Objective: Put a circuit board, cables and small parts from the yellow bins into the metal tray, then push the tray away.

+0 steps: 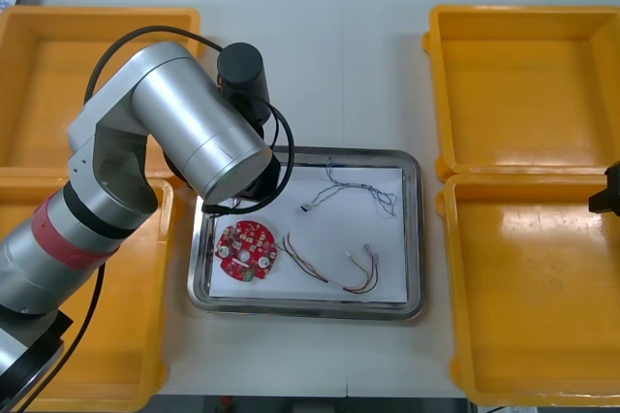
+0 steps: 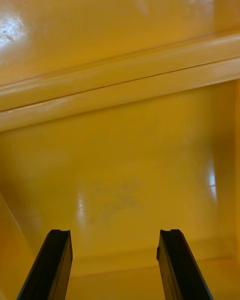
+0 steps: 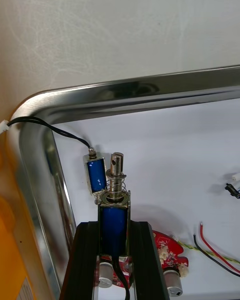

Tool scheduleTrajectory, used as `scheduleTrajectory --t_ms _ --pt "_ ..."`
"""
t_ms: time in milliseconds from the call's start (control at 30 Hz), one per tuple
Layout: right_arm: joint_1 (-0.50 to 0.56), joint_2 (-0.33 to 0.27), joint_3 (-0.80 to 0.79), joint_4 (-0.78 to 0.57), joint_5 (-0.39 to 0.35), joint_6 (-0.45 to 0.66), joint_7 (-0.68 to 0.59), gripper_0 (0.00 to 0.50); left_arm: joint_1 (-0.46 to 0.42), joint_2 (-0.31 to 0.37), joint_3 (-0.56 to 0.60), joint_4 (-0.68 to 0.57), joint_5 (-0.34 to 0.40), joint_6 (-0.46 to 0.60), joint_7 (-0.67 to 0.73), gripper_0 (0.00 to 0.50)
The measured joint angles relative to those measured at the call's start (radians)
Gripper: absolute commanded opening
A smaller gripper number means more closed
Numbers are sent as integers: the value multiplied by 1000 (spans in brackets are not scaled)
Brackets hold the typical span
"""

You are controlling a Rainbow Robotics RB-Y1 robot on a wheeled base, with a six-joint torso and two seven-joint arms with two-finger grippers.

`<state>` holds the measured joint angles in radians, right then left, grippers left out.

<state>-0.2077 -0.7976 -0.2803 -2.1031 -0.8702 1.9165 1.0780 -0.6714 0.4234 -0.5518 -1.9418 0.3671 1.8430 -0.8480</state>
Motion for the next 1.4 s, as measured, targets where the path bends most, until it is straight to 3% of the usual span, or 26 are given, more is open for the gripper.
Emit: scheduleTrajectory --t_ms 267,567,1400 --pt "0 0 0 0 0 0 0 500 0 -37 0 8 5 3 0 0" --pt "0 0 0 -1 0 0 0 500 0 -84 -2 109 -30 -37 0 0" --pt "2 0 0 -1 0 0 0 500 0 -88 -40 214 -76 -138 0 0"
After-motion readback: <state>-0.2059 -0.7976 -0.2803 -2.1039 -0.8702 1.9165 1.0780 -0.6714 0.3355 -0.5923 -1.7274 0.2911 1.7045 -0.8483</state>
